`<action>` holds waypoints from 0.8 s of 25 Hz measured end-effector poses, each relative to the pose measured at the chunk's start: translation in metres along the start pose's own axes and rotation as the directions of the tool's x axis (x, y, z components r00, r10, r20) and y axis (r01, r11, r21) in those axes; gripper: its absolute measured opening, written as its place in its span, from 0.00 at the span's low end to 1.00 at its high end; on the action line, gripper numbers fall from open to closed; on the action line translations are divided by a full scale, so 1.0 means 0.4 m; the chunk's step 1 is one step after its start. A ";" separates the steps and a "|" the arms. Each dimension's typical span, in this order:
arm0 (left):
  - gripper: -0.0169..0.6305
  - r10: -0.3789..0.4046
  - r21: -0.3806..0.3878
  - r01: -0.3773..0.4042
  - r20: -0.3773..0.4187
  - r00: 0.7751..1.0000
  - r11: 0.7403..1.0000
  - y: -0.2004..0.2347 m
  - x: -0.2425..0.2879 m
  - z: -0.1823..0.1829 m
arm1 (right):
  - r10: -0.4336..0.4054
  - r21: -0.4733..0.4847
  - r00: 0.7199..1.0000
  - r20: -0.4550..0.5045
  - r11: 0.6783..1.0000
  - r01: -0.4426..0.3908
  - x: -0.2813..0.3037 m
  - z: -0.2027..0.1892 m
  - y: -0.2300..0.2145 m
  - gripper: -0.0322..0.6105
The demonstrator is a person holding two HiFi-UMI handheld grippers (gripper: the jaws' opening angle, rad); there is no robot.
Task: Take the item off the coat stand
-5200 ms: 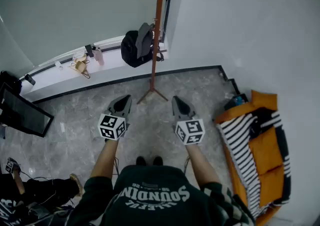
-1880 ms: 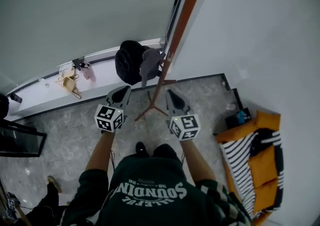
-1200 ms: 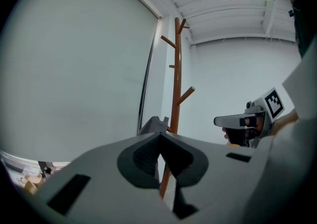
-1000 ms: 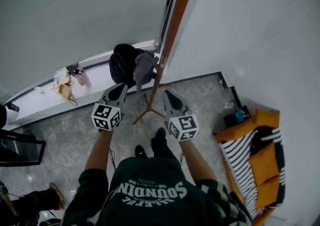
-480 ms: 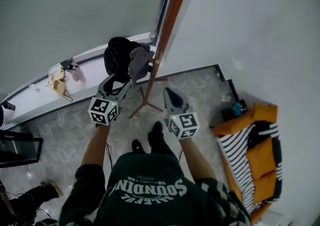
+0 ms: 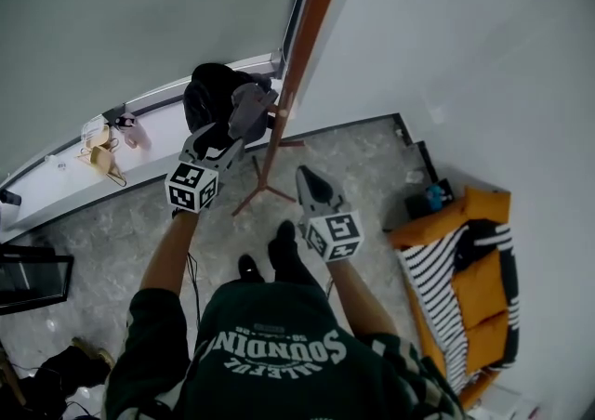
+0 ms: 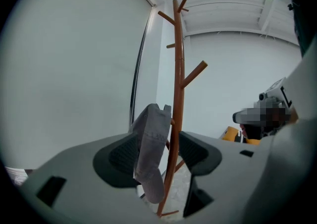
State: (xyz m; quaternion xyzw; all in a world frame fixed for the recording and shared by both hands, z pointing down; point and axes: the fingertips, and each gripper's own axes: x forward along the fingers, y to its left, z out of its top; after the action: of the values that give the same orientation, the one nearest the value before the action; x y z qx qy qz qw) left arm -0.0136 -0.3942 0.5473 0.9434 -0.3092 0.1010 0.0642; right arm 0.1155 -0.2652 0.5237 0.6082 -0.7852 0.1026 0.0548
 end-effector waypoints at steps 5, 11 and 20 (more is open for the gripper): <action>0.40 -0.008 0.021 0.009 -0.026 1.000 1.000 0.025 0.059 0.003 | -0.016 0.001 1.000 -0.011 1.000 0.016 -0.005 -0.011 -0.017 0.05; 0.40 -0.027 0.060 0.031 -0.070 0.997 0.998 0.033 0.118 -0.004 | -0.035 0.001 0.999 -0.018 0.999 0.035 -0.011 -0.009 -0.034 0.05; 0.35 -0.047 0.067 0.058 -0.153 0.987 0.996 0.027 0.180 -0.034 | -0.045 0.002 0.999 -0.016 0.999 0.045 -0.015 -0.014 -0.055 0.05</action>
State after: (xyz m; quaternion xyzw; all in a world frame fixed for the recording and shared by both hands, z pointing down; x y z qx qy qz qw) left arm 0.0346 -0.4412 0.5778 0.9426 -0.2746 0.1816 0.0563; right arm 0.1380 -0.2636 0.5301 0.6250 -0.7706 0.1072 0.0628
